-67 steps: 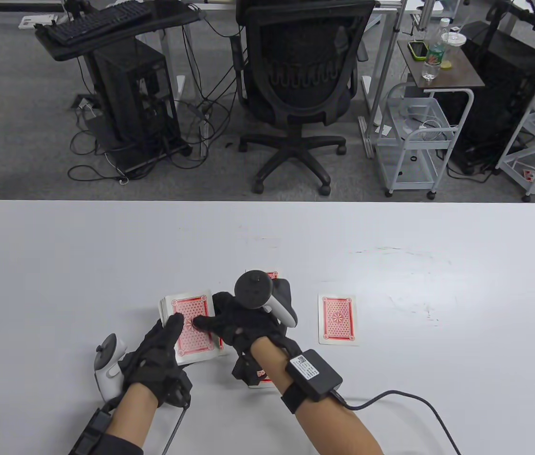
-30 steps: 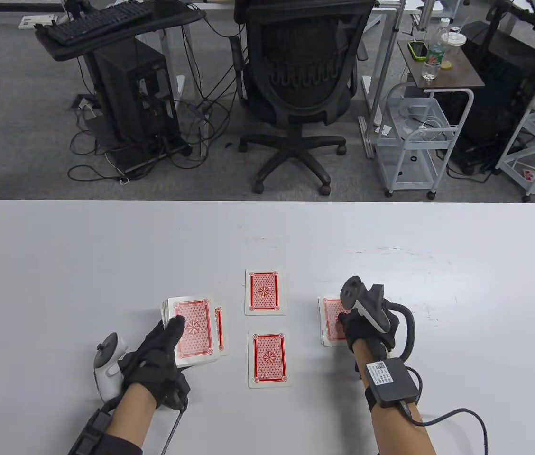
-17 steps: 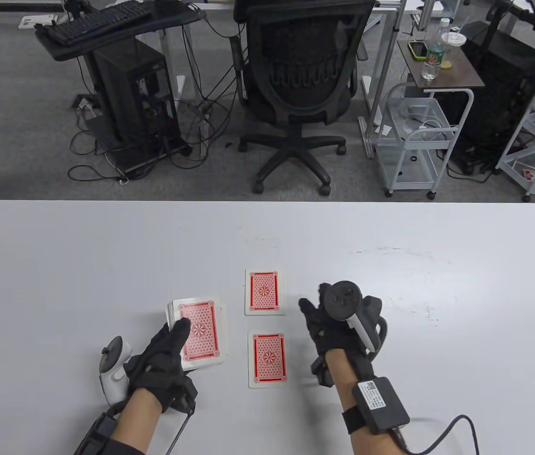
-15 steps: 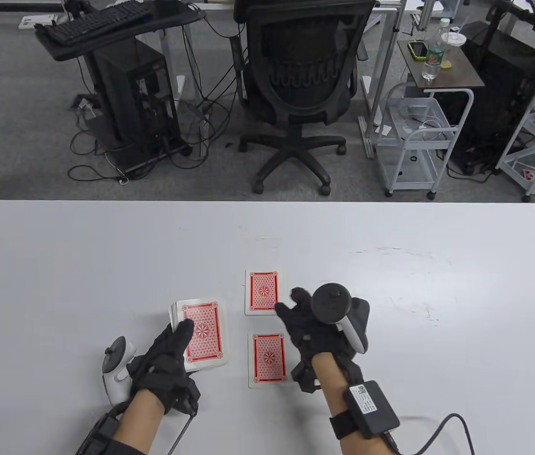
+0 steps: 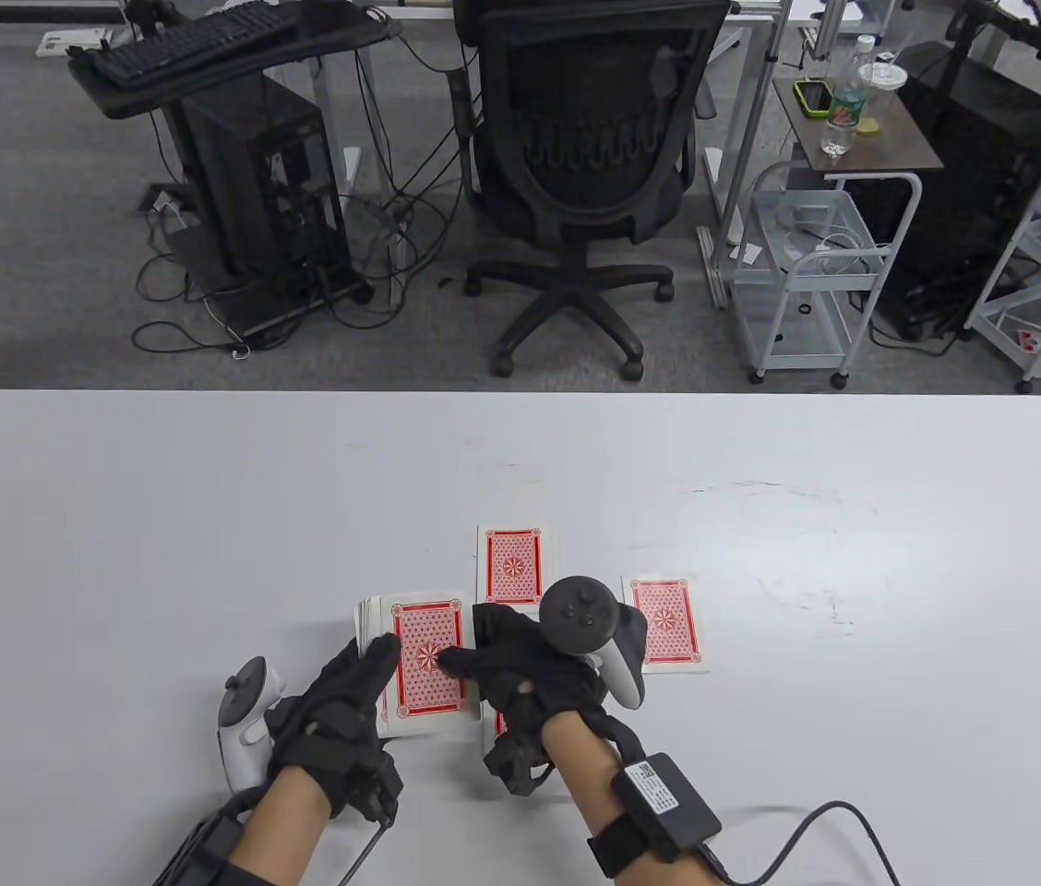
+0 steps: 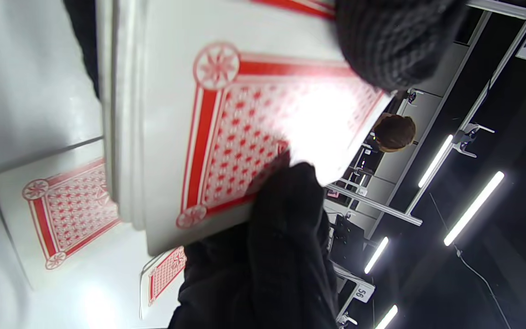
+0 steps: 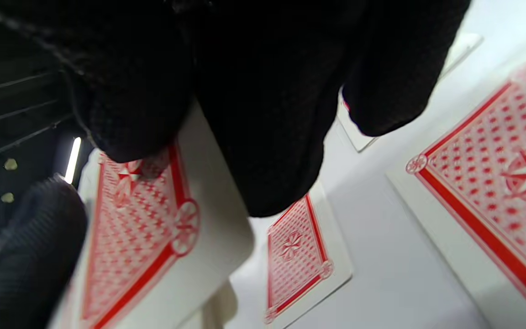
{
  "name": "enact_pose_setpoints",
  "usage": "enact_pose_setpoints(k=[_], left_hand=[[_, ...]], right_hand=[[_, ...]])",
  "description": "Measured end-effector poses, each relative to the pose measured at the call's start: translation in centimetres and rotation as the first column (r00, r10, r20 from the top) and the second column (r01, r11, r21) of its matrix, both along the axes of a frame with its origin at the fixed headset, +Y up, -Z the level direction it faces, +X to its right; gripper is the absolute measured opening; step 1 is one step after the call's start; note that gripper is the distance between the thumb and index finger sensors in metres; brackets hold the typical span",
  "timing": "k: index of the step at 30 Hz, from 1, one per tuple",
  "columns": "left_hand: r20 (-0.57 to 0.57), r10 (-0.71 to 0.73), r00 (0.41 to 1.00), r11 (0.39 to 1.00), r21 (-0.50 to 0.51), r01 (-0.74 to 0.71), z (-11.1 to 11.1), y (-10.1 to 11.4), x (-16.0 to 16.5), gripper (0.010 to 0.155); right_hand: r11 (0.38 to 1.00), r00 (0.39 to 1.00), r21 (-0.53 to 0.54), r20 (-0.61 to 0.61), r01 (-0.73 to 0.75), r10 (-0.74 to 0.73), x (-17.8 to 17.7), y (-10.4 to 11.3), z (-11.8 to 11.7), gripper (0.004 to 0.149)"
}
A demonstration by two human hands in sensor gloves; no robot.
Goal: Four-player card dealing with fan arrangement
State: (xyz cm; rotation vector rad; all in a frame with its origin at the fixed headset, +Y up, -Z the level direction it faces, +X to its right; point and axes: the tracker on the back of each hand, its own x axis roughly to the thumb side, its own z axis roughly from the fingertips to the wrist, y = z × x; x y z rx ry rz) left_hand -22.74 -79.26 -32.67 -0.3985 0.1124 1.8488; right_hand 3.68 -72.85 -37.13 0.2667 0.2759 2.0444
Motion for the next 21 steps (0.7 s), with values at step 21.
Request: enact_pose_setpoints(k=[21], left_hand=[[-0.129, -0.066, 0.989, 0.997, -0.048, 0.060, -0.6, -1.2, -4.0, 0.052]], right_hand=[[0.505, 0.505, -0.055, 0.014, -0.861, 0.863, 0.5, -3.0, 0.1, 0.083]])
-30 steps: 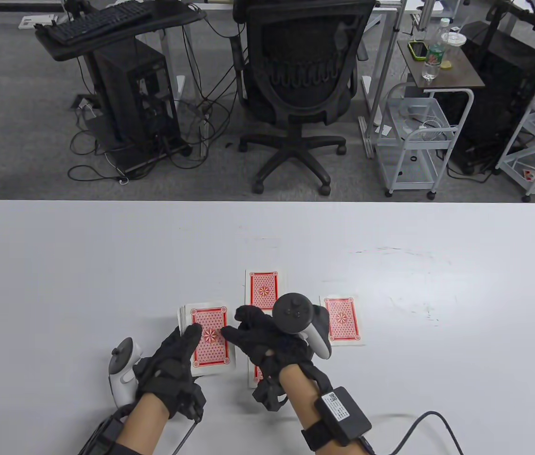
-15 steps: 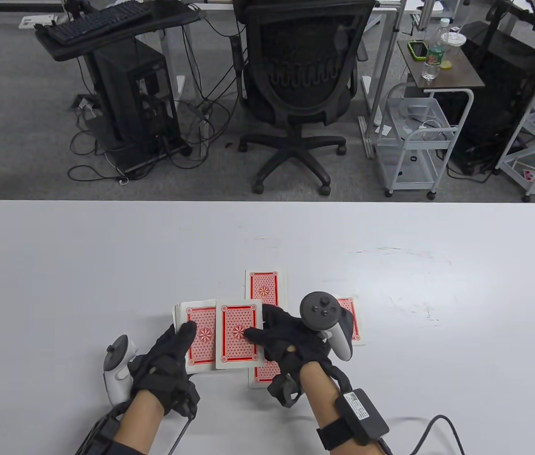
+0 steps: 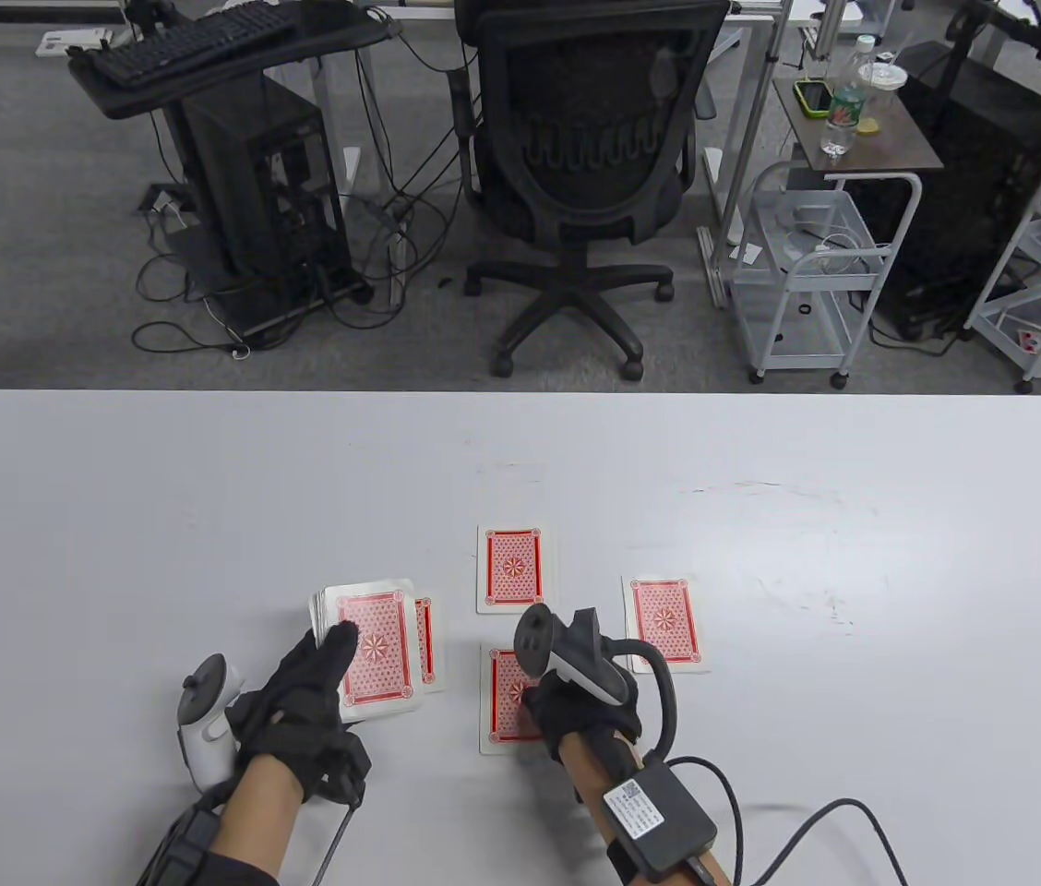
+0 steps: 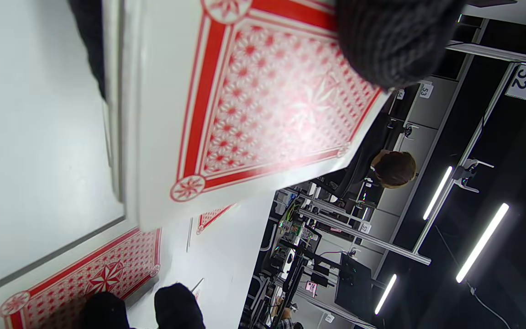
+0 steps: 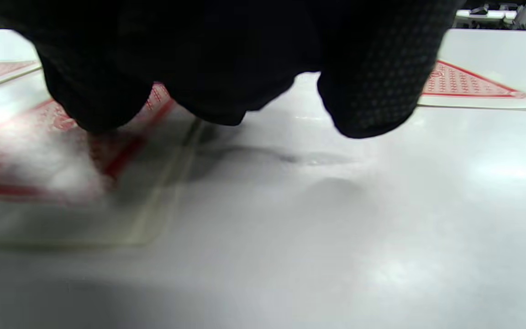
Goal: Four-player card dealing with fan arrangement
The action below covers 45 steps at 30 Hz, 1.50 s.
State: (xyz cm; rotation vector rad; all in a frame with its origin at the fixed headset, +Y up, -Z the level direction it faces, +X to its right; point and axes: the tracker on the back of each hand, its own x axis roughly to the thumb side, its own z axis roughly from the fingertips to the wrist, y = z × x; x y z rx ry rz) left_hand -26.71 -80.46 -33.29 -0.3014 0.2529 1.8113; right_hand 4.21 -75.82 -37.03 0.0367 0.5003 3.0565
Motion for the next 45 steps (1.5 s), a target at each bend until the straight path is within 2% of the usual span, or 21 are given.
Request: enact_pose_setpoints(k=[3, 6, 9, 11, 13, 15, 19, 23, 24, 26, 28, 29, 31, 36, 40, 45], left_hand=[[-0.009, 0.015, 1.000, 1.000, 0.008, -0.015, 0.1, 0.2, 0.2, 0.052], [-0.003, 0.038, 0.999, 0.999, 0.029, -0.038, 0.2, 0.6, 0.7, 0.052], [0.024, 0.067, 0.997, 0.997, 0.047, -0.068, 0.3, 1.1, 1.6, 0.051], [0.051, 0.072, 0.996, 0.996, 0.056, -0.075, 0.5, 1.4, 2.3, 0.051], [0.068, 0.064, 0.996, 0.996, 0.059, -0.068, 0.8, 1.6, 2.9, 0.051], [0.079, 0.053, 0.995, 0.996, 0.065, -0.058, 0.9, 1.6, 3.4, 0.051], [0.095, 0.022, 0.995, 0.997, 0.066, -0.028, 1.2, 1.6, 4.3, 0.051], [0.099, 0.029, 0.995, 0.998, 0.050, -0.034, 1.1, 1.4, 4.3, 0.051], [0.104, 0.037, 0.994, 0.999, 0.036, -0.041, 1.0, 1.3, 4.2, 0.051], [0.138, 0.081, 0.987, 0.996, 0.020, -0.085, 0.9, 1.3, 4.1, 0.051], [0.124, 0.092, 0.988, 0.995, 0.023, -0.096, 0.7, 1.5, 3.5, 0.051], [0.119, 0.090, 0.989, 0.995, 0.024, -0.093, 0.6, 1.6, 3.2, 0.051], [0.079, 0.075, 0.994, 0.996, 0.035, -0.078, 0.3, 1.9, 1.6, 0.051], [-0.138, -0.001, 0.990, 1.000, -0.008, 0.000, 0.1, 1.6, -3.7, 0.051], [-0.227, 0.029, 0.973, 0.998, -0.042, -0.040, 0.2, 1.0, -6.2, 0.051], [-0.226, 0.025, 0.974, 0.998, -0.054, -0.039, 0.1, 0.8, -6.5, 0.051]], right_hand=[[0.997, 0.998, 0.042, -0.011, 0.065, -0.064, 0.4, 1.5, -0.1, 0.082], [0.950, 0.953, 0.073, -0.029, 0.302, -0.301, 0.7, 3.3, 0.1, 0.077], [0.823, 0.829, 0.100, -0.095, 0.559, -0.552, 0.2, 4.4, 0.6, 0.070], [0.684, 0.682, 0.062, -0.176, 0.727, -0.710, -0.6, 4.2, 0.7, 0.069], [0.590, 0.583, 0.012, -0.170, 0.807, -0.794, -1.4, 3.8, 0.9, 0.074], [0.578, 0.569, -0.015, -0.160, 0.816, -0.807, -2.0, 3.5, 1.0, 0.079], [0.594, 0.595, 0.055, -0.135, 0.803, -0.792, -2.7, 3.4, 1.4, 0.065], [0.573, 0.580, 0.087, -0.099, 0.815, -0.809, -2.0, 3.4, 1.2, 0.063], [0.557, 0.570, 0.129, -0.110, 0.820, -0.814, -1.7, 3.5, 1.0, 0.064], [0.523, 0.530, 0.091, -0.092, 0.848, -0.843, -1.3, 3.4, 0.7, 0.065], [0.458, 0.461, 0.057, -0.042, 0.887, -0.887, -1.2, 3.2, 0.3, 0.064], [0.454, 0.456, 0.059, -0.033, 0.889, -0.889, -1.2, 3.3, 0.1, 0.064], [0.484, 0.488, 0.087, -0.036, 0.871, -0.872, -1.3, 4.1, -0.6, 0.065], [0.650, 0.652, 0.054, -0.037, 0.758, -0.757, -3.6, 5.2, -3.1, 0.073], [0.766, 0.765, 0.011, -0.056, 0.642, -0.641, -7.3, 4.3, -5.2, 0.080], [0.927, 0.923, -0.002, -0.092, 0.375, -0.373, -11.5, 1.9, -6.5, 0.084]])
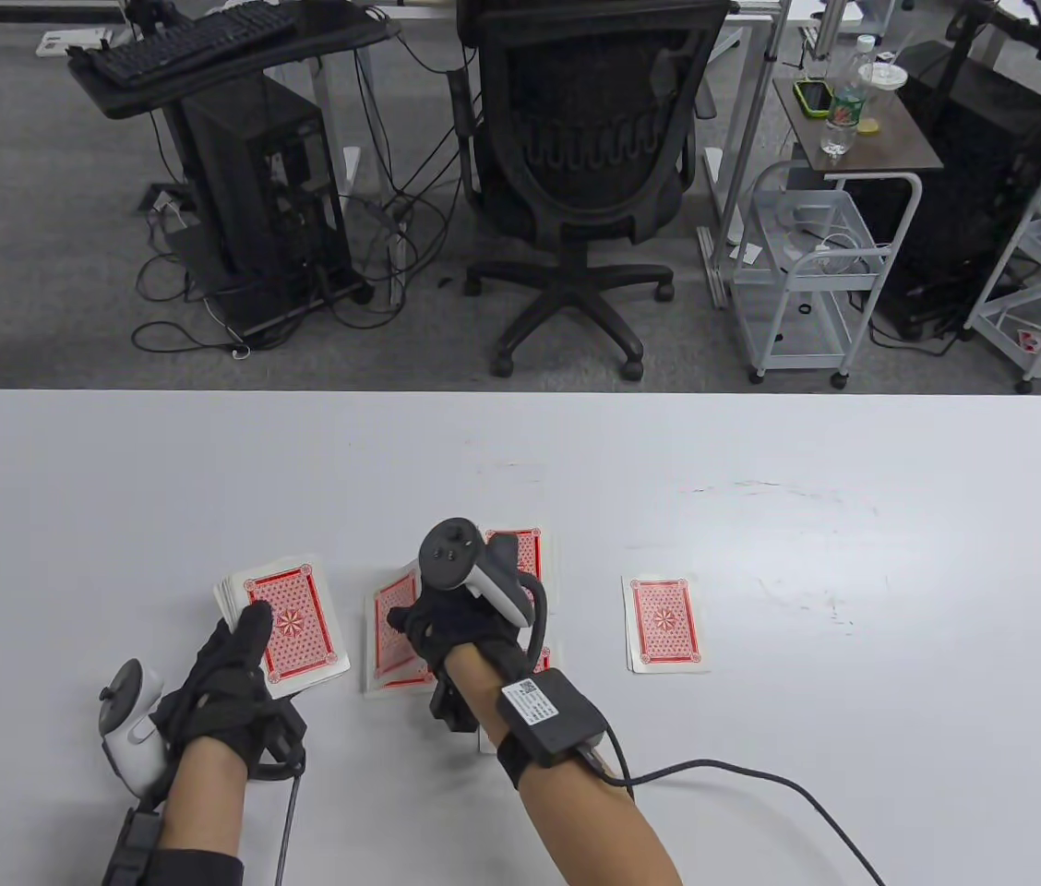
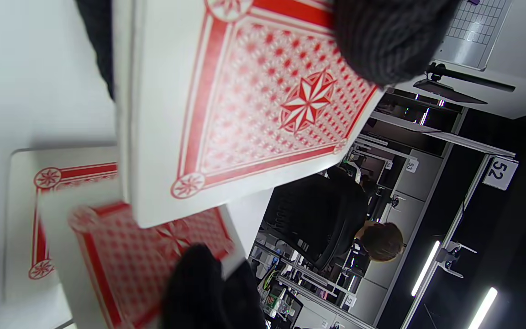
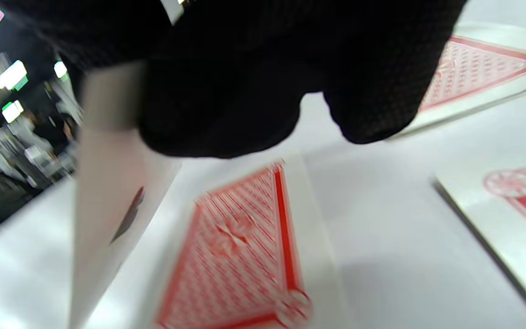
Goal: Four-player card dealing with fan arrangement
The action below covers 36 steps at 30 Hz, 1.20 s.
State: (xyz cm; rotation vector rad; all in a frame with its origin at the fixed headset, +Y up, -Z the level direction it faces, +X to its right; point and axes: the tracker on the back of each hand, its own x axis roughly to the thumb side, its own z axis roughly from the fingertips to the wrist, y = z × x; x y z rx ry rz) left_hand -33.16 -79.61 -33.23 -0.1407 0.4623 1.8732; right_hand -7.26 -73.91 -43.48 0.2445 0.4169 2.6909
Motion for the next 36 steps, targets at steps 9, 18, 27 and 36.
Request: enact_pose_setpoints(k=[9, 18, 27, 36], left_hand=[[0.031, 0.003, 1.000, 1.000, 0.014, -0.003, -0.3, 0.1, 0.6, 0.051], [0.071, 0.043, 0.997, 0.998, 0.048, -0.046, -0.4, 0.1, 1.9, 0.051], [0.147, 0.034, 0.989, 0.990, 0.128, -0.053, 0.3, 1.1, 5.6, 0.050], [0.184, 0.052, 0.982, 0.991, 0.110, -0.073, -0.2, 0.7, 6.0, 0.050]], right_hand=[[0.923, 0.924, 0.031, -0.012, -0.383, 0.383, -2.3, -2.0, -0.2, 0.087], [0.941, 0.940, -0.024, -0.047, 0.337, -0.338, 1.5, 3.6, 1.3, 0.069], [0.856, 0.853, 0.027, -0.115, 0.516, -0.510, 3.2, 3.3, 4.1, 0.072], [0.829, 0.829, 0.023, 0.036, 0.558, -0.559, 8.1, 4.1, 2.0, 0.069]])
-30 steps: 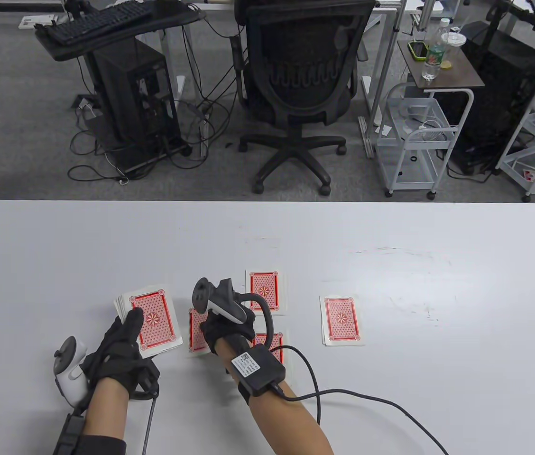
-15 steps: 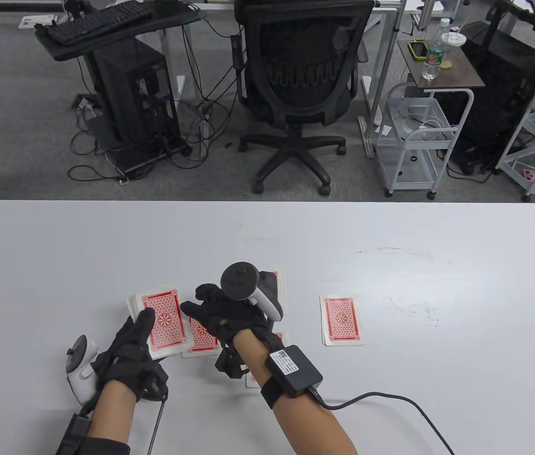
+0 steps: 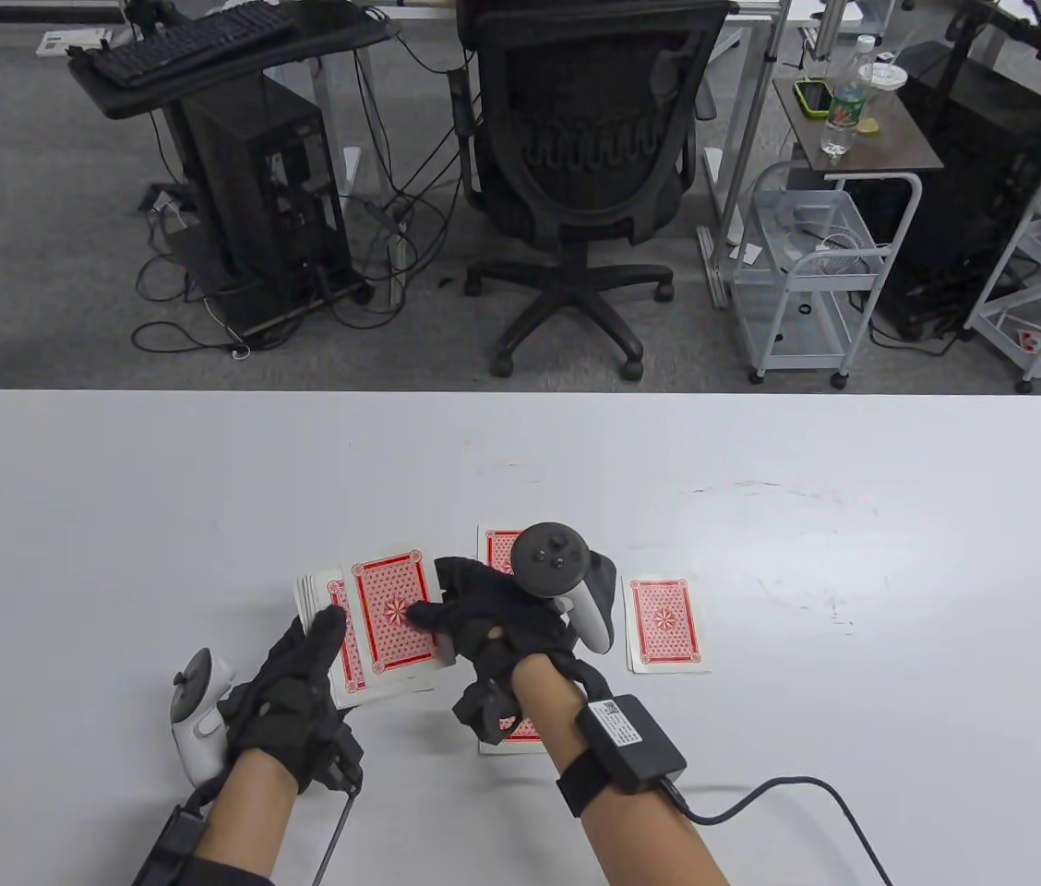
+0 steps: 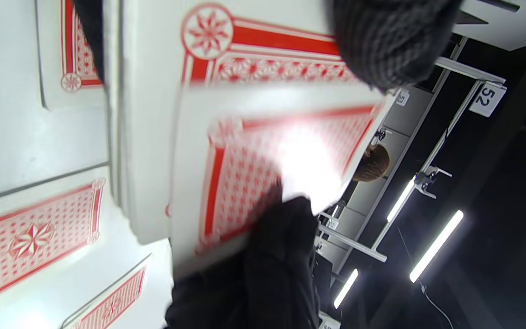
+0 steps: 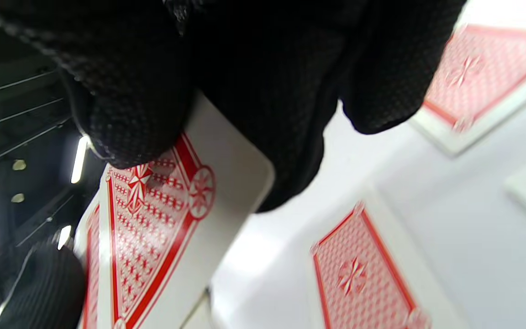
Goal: Four-player card dealing with fan arrangement
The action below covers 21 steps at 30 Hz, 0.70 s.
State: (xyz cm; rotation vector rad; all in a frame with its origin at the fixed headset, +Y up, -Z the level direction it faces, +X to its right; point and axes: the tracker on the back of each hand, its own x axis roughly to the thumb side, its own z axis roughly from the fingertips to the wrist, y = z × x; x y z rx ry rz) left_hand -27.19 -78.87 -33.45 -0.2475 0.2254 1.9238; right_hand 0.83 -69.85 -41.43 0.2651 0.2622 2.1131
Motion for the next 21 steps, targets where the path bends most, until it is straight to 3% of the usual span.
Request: enact_pose_setpoints(k=[4, 6, 11, 15, 17, 21], left_hand=[[-0.048, -0.004, 0.999, 0.999, -0.036, 0.003, 0.1, -0.5, -1.3, 0.050], [-0.068, -0.002, 0.998, 0.999, -0.044, -0.001, 0.0, -0.7, -1.8, 0.050], [-0.080, -0.025, 0.997, 0.999, -0.051, 0.021, -0.3, -0.9, -2.4, 0.050], [-0.086, -0.043, 0.995, 0.997, -0.067, 0.037, -0.4, -1.2, -2.7, 0.050], [-0.087, -0.042, 0.995, 0.997, -0.067, 0.036, -0.4, -1.2, -2.8, 0.051], [-0.091, -0.038, 0.995, 0.997, -0.064, 0.032, -0.3, -1.0, -2.7, 0.050]], right_hand=[[0.998, 0.993, 0.004, 0.097, -0.067, 0.067, 2.3, 0.9, -2.4, 0.073], [0.980, 0.971, 0.007, 0.136, -0.198, 0.195, 3.0, 0.8, -3.9, 0.077], [0.891, 0.872, -0.098, 0.184, -0.443, 0.454, 3.6, -1.9, -7.3, 0.082], [0.760, 0.737, -0.149, 0.185, -0.633, 0.650, 3.2, -4.3, -9.0, 0.083], [0.637, 0.620, -0.176, 0.149, -0.750, 0.771, 2.5, -5.4, -9.5, 0.084], [0.520, 0.501, -0.151, 0.150, -0.840, 0.852, 1.8, -5.9, -9.7, 0.086]])
